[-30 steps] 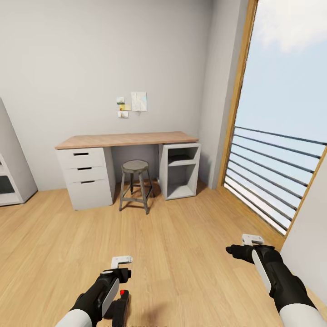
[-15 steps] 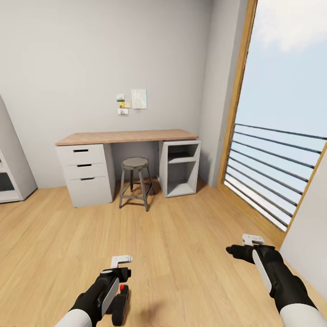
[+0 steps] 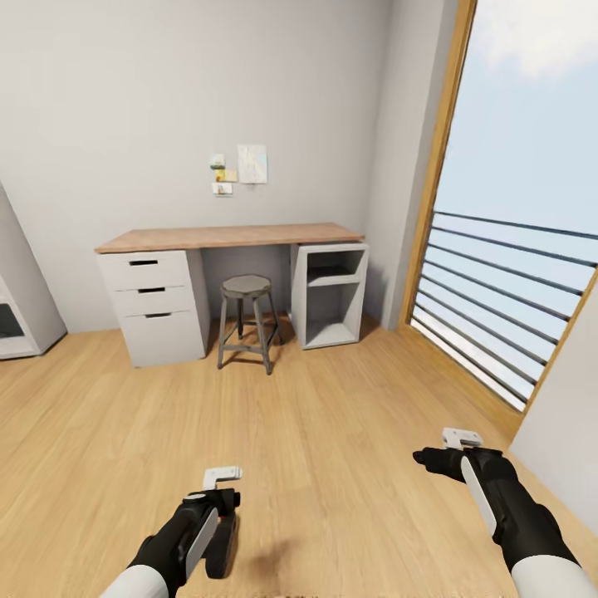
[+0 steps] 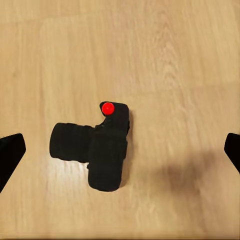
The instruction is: Attach the digital camera to the camera tripod in the bedroom.
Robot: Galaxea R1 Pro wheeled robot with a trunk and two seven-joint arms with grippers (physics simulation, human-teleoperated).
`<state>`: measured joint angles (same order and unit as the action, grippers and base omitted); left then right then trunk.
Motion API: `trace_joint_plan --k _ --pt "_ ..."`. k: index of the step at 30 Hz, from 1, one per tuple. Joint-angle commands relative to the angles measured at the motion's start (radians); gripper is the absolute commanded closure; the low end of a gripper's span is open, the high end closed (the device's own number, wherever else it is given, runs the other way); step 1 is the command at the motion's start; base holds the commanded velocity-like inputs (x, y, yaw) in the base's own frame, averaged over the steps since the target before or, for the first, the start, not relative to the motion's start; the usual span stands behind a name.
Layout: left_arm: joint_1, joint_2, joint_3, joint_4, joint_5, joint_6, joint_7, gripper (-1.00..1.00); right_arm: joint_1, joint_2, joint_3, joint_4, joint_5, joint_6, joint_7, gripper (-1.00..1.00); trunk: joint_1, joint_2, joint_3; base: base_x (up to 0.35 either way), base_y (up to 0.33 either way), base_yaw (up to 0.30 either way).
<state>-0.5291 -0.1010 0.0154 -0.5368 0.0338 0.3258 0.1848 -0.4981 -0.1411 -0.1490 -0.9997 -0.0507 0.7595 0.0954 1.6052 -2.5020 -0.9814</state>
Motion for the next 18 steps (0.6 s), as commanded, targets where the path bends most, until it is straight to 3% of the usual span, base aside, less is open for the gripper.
trace_joint_plan --k 1,18 --pt "0.0 -0.001 0.001 -0.002 0.005 0.006 0.002 -1.0 0.0 0.0 -0.001 -0.001 -0.005 0.005 0.001 -1.0 0.0 -0.001 -0.005 0.0 0.0 0.0" --pt "0.0 0.0 0.0 -0.005 0.007 0.004 0.005 -1.0 0.0 0.001 -0.001 -0.001 -0.009 0.005 0.003 -1.0 0.008 -0.005 -0.071 0.0 0.0 0.0"
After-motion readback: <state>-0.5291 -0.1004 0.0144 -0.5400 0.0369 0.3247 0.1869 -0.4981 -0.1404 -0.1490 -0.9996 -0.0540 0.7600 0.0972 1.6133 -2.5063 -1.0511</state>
